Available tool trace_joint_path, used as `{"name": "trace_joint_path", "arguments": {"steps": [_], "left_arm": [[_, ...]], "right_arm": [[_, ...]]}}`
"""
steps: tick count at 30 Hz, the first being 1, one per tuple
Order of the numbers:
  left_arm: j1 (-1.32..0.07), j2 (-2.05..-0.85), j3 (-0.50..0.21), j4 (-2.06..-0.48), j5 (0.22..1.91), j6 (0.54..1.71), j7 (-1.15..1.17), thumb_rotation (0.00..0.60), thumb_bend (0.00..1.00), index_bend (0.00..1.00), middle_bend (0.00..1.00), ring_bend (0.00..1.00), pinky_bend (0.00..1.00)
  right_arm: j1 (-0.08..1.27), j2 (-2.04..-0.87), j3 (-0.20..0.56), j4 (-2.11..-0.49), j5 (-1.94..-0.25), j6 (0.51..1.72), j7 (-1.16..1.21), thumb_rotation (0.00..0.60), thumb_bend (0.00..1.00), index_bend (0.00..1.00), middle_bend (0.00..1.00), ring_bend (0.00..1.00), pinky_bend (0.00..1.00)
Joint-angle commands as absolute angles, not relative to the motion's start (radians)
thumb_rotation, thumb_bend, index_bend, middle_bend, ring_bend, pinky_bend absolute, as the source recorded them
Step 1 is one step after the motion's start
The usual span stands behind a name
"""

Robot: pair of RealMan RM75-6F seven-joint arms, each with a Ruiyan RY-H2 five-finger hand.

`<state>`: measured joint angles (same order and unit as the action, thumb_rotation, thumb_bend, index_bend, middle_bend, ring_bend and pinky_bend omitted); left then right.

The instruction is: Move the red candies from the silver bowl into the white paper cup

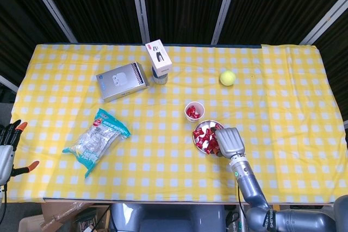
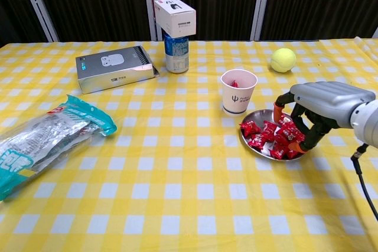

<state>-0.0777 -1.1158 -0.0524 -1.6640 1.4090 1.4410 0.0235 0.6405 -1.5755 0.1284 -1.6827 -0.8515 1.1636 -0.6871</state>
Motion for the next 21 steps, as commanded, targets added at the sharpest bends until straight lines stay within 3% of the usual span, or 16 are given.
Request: {"name": "trace_joint_path", "arguments": {"steps": [1, 9, 15, 21], "left_arm": [[-0.079, -1.114, -0.053, -1.664, 1.407, 1.438, 0.020, 0.600, 0.04, 0.00, 0.00, 0.00, 0.00], [-0.081, -1.109, -0.054, -1.667, 1.399, 1.429, 0.013, 0.600, 0.04, 0.00, 0.00, 0.00, 0.00], [-0.082, -1.109, -0.054, -1.669, 1.397, 1.426, 0.016, 0.600, 0.04, 0.00, 0.00, 0.00, 0.00], [-0.083, -1.110, -0.054, -1.670, 1.397, 1.427, 0.019, 0.600, 0.04, 0.00, 0.00, 0.00, 0.00]], "right_arm": [[0.653, -1.595, 0.143, -1.651, -0.833, 1.146, -0.678, 0.600, 0.31, 0.39, 0.73, 0.84, 0.90], [0.669, -1.627, 0.149, -1.565, -0.786, 1.101, -0.674, 0.600, 0.31, 0.40, 0.73, 0.84, 0.90], [0.670, -1.644, 0.147, -1.526, -0.779, 1.079, -0.649, 0.600, 0.32, 0.54, 0.73, 0.84, 0.90], [0.666, -1.657, 0.149, -1.506, -0.810, 1.076, -0.611, 0.600, 0.51, 0.64, 0.73, 0.86, 0.90]]}}
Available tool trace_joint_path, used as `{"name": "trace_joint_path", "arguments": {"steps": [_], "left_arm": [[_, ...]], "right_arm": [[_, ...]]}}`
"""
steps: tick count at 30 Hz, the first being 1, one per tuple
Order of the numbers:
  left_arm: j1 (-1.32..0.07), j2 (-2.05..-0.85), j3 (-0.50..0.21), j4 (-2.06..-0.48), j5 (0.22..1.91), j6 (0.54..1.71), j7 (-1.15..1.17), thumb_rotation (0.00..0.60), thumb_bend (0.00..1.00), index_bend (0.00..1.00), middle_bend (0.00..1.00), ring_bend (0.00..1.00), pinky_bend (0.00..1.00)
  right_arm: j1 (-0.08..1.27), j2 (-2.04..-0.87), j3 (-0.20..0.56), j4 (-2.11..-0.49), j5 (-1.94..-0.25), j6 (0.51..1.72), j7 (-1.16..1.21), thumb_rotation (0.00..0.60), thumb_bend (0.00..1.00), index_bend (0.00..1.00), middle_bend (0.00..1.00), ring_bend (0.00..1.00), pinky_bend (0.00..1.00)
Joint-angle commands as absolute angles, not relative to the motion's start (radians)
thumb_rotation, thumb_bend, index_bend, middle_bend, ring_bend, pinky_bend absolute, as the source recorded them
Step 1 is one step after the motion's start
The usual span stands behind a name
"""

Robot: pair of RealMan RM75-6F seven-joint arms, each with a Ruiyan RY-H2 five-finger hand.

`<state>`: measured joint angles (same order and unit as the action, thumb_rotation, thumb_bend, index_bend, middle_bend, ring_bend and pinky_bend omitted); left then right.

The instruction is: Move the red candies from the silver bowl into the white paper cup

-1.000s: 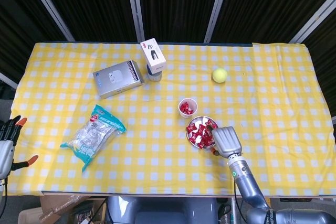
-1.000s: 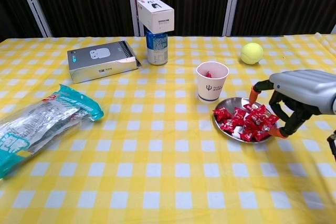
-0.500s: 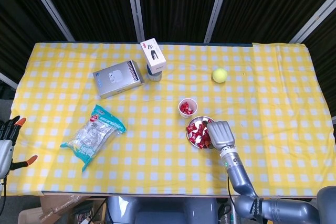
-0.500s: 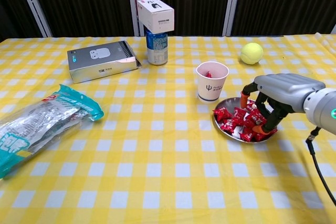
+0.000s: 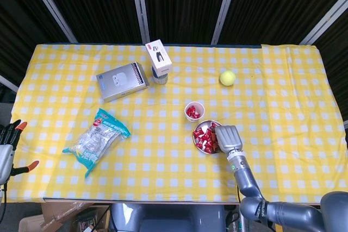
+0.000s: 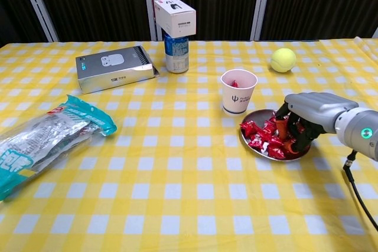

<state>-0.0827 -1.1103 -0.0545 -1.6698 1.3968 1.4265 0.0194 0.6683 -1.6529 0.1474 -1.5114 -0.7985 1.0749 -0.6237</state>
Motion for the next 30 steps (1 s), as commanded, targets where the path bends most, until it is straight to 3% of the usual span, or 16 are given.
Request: {"name": "trace_joint_path", "arguments": {"steps": [1, 19, 30], "left_arm": [[-0.082, -1.110, -0.054, -1.671, 1.397, 1.427, 0.019, 0.600, 0.04, 0.00, 0.00, 0.00, 0.00], [-0.081, -1.108, -0.053, -1.672, 1.407, 1.435, 0.013, 0.600, 0.04, 0.00, 0.00, 0.00, 0.00], [-0.082, -1.109, -0.052, -1.674, 1.408, 1.434, 0.013, 0.600, 0.04, 0.00, 0.00, 0.00, 0.00]], "right_arm": [[0.665, -1.659, 0.150, -1.506, -0.818, 1.077, -0.603, 0.600, 0.53, 0.64, 0.73, 0.86, 0.90], [0.657, -1.605, 0.176, -1.609, -0.884, 1.141, -0.598, 0.600, 0.56, 0.65, 0.73, 0.86, 0.90], [0.717, -1.542, 0.297, -1.704, -0.828, 1.168, -0.652, 0.600, 0.57, 0.65, 0.73, 0.86, 0.90]]}}
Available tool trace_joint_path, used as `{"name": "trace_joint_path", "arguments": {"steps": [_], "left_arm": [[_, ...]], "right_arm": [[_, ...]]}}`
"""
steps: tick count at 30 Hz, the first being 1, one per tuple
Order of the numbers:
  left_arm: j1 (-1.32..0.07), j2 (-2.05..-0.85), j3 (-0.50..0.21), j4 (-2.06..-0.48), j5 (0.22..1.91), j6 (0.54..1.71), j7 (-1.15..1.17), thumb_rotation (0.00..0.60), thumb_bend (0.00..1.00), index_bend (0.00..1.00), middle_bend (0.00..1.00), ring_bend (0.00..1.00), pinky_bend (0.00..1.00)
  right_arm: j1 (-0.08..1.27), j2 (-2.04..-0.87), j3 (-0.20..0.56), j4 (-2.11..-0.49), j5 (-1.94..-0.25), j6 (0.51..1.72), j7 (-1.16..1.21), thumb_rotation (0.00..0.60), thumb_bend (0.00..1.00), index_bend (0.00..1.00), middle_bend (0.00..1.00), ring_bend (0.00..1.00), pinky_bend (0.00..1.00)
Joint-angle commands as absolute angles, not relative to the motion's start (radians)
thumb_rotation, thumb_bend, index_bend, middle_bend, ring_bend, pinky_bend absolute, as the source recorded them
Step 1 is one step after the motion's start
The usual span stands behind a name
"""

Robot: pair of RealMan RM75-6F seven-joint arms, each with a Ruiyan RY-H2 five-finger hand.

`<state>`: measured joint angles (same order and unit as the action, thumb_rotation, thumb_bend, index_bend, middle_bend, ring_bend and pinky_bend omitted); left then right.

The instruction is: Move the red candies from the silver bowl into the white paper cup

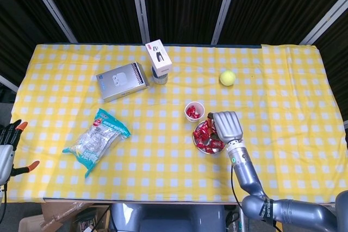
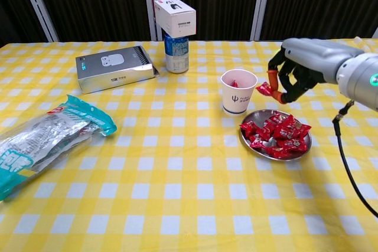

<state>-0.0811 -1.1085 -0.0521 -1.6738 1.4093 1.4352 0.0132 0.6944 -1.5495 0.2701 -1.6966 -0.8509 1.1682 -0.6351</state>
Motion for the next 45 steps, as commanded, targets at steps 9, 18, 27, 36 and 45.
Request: {"name": "trace_joint_path", "arguments": {"steps": [9, 18, 27, 36, 45], "left_arm": [[-0.088, -1.102, -0.054, -1.677, 1.394, 1.413, 0.000, 0.600, 0.04, 0.00, 0.00, 0.00, 0.00], [-0.091, -1.094, -0.054, -1.684, 1.381, 1.397, -0.009, 0.600, 0.04, 0.00, 0.00, 0.00, 0.00], [-0.088, -1.089, -0.053, -1.687, 1.378, 1.399, -0.013, 0.600, 0.04, 0.00, 0.00, 0.00, 0.00], [-0.087, -1.091, -0.053, -1.686, 1.381, 1.404, -0.009, 0.600, 0.04, 0.00, 0.00, 0.00, 0.00], [-0.084, -1.097, -0.053, -1.681, 1.392, 1.418, -0.005, 0.600, 0.04, 0.00, 0.00, 0.00, 0.00]], "right_arm": [[0.808, -1.582, 0.363, -1.615, -0.739, 1.136, -0.695, 0.600, 0.57, 0.65, 0.73, 0.86, 0.90], [0.863, -1.640, 0.365, -1.505, -0.697, 1.100, -0.697, 0.600, 0.57, 0.64, 0.73, 0.86, 0.90], [0.877, -1.667, 0.344, -1.449, -0.690, 1.095, -0.690, 0.600, 0.57, 0.52, 0.73, 0.86, 0.90], [0.865, -1.646, 0.331, -1.495, -0.712, 1.130, -0.683, 0.600, 0.56, 0.47, 0.73, 0.86, 0.90], [0.798, -1.539, 0.262, -1.701, -0.792, 1.211, -0.699, 0.600, 0.39, 0.44, 0.73, 0.86, 0.90]]}}
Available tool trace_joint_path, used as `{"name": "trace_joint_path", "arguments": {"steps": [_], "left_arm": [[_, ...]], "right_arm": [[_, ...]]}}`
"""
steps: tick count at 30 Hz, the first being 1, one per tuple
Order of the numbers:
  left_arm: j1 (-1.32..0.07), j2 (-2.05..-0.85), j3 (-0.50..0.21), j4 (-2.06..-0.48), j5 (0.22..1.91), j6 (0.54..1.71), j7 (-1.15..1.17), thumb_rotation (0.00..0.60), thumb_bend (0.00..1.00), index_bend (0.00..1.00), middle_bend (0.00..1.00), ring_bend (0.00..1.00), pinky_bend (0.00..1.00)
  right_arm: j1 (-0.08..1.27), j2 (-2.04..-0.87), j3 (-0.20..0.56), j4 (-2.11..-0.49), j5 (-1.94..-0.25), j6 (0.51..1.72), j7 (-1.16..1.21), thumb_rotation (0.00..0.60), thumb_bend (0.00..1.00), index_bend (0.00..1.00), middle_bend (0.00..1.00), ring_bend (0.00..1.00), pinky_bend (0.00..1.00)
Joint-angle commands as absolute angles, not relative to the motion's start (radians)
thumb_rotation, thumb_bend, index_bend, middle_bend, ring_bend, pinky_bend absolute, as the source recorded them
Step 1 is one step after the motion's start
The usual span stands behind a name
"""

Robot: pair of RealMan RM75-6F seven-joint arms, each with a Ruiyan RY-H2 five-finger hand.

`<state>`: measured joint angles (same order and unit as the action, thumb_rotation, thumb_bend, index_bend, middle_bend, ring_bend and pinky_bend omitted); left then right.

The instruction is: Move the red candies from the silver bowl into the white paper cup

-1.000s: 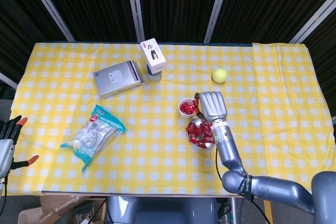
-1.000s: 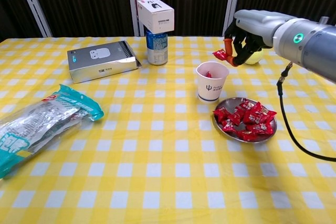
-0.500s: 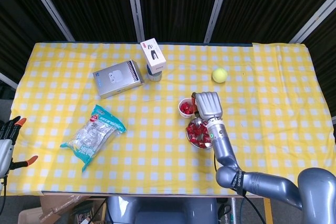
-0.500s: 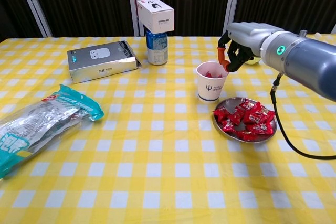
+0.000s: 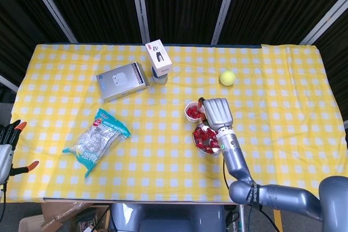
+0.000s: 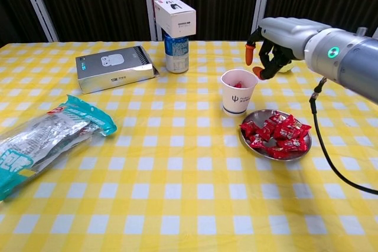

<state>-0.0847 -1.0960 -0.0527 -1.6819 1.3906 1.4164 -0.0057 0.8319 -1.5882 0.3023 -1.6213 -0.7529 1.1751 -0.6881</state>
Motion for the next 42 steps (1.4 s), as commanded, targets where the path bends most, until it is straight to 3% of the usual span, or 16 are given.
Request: {"name": "trace_joint_path", "arguments": {"steps": [1, 4, 15, 25, 42], "left_arm": [[-0.084, -1.098, -0.053, -1.681, 1.393, 1.419, -0.004, 0.600, 0.04, 0.00, 0.00, 0.00, 0.00], [-0.083, -1.099, -0.053, -1.680, 1.397, 1.425, -0.002, 0.600, 0.04, 0.00, 0.00, 0.00, 0.00], [-0.078, -1.112, -0.051, -1.673, 1.419, 1.450, 0.016, 0.600, 0.04, 0.00, 0.00, 0.00, 0.00], [-0.077, -1.118, -0.053, -1.667, 1.414, 1.453, 0.026, 0.600, 0.04, 0.00, 0.00, 0.00, 0.00], [-0.080, -1.114, -0.053, -1.665, 1.412, 1.443, 0.017, 0.600, 0.05, 0.00, 0.00, 0.00, 0.00]], "right_arm": [[0.790, -1.530, 0.252, -1.719, -0.798, 1.218, -0.702, 0.600, 0.34, 0.44, 0.73, 0.86, 0.90], [0.756, -1.500, 0.208, -1.785, -0.828, 1.241, -0.699, 0.600, 0.26, 0.44, 0.73, 0.86, 0.90], [0.684, -1.513, 0.096, -1.791, -0.882, 1.270, -0.693, 0.600, 0.24, 0.42, 0.73, 0.86, 0.90], [0.672, -1.566, 0.107, -1.675, -0.827, 1.234, -0.682, 0.600, 0.21, 0.34, 0.73, 0.86, 0.90], [0.672, -1.613, 0.117, -1.544, -0.793, 1.154, -0.669, 0.600, 0.21, 0.34, 0.73, 0.86, 0.90]]}}
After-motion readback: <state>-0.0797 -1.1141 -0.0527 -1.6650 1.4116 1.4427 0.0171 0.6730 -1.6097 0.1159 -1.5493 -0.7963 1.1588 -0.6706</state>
